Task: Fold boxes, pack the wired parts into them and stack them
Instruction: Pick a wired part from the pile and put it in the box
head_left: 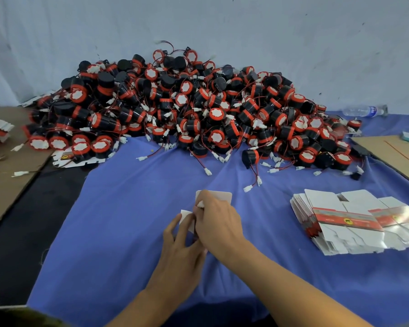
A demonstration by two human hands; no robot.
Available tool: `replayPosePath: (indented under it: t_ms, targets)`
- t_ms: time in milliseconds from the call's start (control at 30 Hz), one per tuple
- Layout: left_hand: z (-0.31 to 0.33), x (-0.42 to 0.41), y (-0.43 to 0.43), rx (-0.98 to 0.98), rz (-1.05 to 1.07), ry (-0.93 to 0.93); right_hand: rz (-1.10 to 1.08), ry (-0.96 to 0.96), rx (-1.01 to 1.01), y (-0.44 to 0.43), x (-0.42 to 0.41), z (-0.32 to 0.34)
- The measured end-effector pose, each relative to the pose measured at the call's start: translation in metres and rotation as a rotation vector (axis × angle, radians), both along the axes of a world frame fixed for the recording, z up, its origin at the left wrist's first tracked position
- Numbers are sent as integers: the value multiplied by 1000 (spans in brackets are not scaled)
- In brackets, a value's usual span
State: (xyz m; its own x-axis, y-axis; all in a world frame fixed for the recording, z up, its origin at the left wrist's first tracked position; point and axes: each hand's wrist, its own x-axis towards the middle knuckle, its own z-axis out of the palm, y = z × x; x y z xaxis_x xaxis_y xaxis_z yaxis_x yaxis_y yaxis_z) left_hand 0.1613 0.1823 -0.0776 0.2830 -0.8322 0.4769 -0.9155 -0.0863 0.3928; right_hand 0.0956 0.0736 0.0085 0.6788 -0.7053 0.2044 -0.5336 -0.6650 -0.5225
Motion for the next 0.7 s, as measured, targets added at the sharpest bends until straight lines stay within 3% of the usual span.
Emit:
replayPosePath:
  t_ms: [133,267,500,700]
  targets:
    - [2,1,0,21,12,38,111,47,-58,-12,-12,6]
    - [0,2,1,21,0,9,76,156,-200,-22,-19,6]
    - [2,2,3,31,-42,85,88,256,-187,-20,-12,-4]
    - [2,4,4,42,-70,113,109,231,-159,-13,-9,-8]
